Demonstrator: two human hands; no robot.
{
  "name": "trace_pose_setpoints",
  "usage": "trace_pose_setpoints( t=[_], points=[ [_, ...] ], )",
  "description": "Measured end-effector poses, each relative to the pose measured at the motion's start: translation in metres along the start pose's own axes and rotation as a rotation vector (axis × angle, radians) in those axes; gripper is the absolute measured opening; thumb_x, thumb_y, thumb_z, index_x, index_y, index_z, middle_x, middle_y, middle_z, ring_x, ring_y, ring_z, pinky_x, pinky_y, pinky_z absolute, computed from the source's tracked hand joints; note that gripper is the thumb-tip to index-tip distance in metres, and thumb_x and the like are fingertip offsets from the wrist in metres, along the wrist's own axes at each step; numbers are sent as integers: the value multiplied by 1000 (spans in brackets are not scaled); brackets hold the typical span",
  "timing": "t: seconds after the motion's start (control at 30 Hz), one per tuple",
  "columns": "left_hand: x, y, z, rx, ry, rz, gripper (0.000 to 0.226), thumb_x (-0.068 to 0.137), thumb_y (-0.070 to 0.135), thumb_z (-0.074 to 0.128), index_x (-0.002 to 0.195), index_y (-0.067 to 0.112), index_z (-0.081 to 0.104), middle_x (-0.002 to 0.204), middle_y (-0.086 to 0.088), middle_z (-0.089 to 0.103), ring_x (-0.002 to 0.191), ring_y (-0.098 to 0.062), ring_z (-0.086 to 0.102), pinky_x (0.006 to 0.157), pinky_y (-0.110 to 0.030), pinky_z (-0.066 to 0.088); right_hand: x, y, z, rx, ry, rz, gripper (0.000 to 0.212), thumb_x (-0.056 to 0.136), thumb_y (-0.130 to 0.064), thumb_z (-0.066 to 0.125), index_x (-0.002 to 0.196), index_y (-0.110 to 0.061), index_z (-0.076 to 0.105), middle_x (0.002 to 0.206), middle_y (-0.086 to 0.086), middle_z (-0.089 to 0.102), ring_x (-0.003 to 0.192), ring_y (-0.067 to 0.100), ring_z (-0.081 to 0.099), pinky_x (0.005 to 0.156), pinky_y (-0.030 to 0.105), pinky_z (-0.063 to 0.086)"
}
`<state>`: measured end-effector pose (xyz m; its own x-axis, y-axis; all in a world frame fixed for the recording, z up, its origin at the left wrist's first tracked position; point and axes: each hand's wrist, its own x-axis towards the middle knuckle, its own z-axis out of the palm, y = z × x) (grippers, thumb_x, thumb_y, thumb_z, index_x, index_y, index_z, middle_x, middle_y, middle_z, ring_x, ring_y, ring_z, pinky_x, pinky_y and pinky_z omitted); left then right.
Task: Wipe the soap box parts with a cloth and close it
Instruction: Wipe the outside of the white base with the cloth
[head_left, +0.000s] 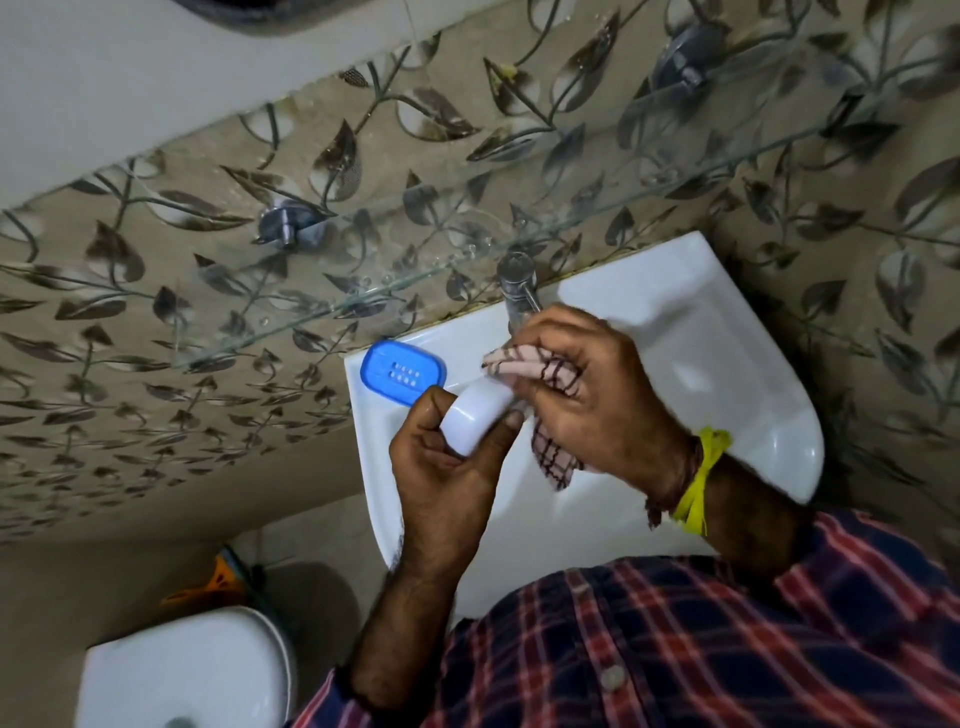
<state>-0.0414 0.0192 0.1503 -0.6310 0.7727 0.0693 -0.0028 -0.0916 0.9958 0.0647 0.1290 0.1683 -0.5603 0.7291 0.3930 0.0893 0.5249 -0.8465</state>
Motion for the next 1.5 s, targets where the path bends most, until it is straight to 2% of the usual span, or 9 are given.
trace_pose_setpoints(
  t=[0.13,0.27,0.47,0.57,0.9,1.07,1.23,1.33,1.5],
  points=[
    [1,-2,-3,-28,5,7,37,75,0,80,71,31,61,71,11,64,67,-7,56,66,-25,52,-4,-7,9,26,-15,-110,12,88,-12,71,95,-4,76,92,6,65,91,21,63,84,34,53],
    [-4,-1,-3,-24,-19,14,30,72,11,86,75,32,65,78,10,70,75,-8,65,72,-26,55,4,12,-5,76,-16,186,13,82,-2,78,94,-2,77,93,10,68,92,20,66,90,43,53],
    [0,-1,-7,-90,14,-2,24,71,14,84,76,28,65,78,5,69,73,-11,62,70,-29,55,-2,-5,8,98,-45,8,16,85,-16,72,95,-4,75,98,5,70,98,19,66,91,35,53],
    [-4,-2,-7,-53,1,-15,23,71,19,86,79,27,66,83,3,73,80,-16,67,76,-32,58,4,9,0,166,-28,233,11,83,-3,77,94,-2,75,101,10,74,97,18,71,94,38,56],
    [1,1,-19,-24,-5,-65,29,66,20,89,87,28,72,89,0,77,82,-16,72,74,-31,61,2,17,-15,376,-205,339,22,86,2,73,84,-17,61,76,-14,68,74,-5,62,72,11,48],
    [22,19,-29,245,-100,-113,37,56,15,96,78,24,67,76,4,72,68,-13,67,63,-32,59,5,6,-25,130,-241,179,15,85,-9,78,90,-5,64,89,4,68,85,18,66,79,33,55],
    [33,26,-18,638,-199,33,31,70,11,92,80,29,69,77,20,73,64,5,63,61,-10,46,17,-5,-27,-133,-222,-117,11,84,-8,77,91,-5,69,87,1,60,84,20,56,78,32,47],
    [29,24,-9,658,-131,95,24,75,17,89,79,27,67,79,16,71,66,-2,61,61,-16,46,11,-8,-19,-267,-166,-249,20,77,3,71,96,-2,69,95,10,61,91,29,55,82,38,46],
    [16,14,3,573,-23,83,25,80,22,86,85,17,62,76,16,66,66,1,58,61,-11,43,6,2,-11,-133,84,-49,13,82,0,74,95,3,72,103,15,63,98,31,63,88,45,53]
  ],
)
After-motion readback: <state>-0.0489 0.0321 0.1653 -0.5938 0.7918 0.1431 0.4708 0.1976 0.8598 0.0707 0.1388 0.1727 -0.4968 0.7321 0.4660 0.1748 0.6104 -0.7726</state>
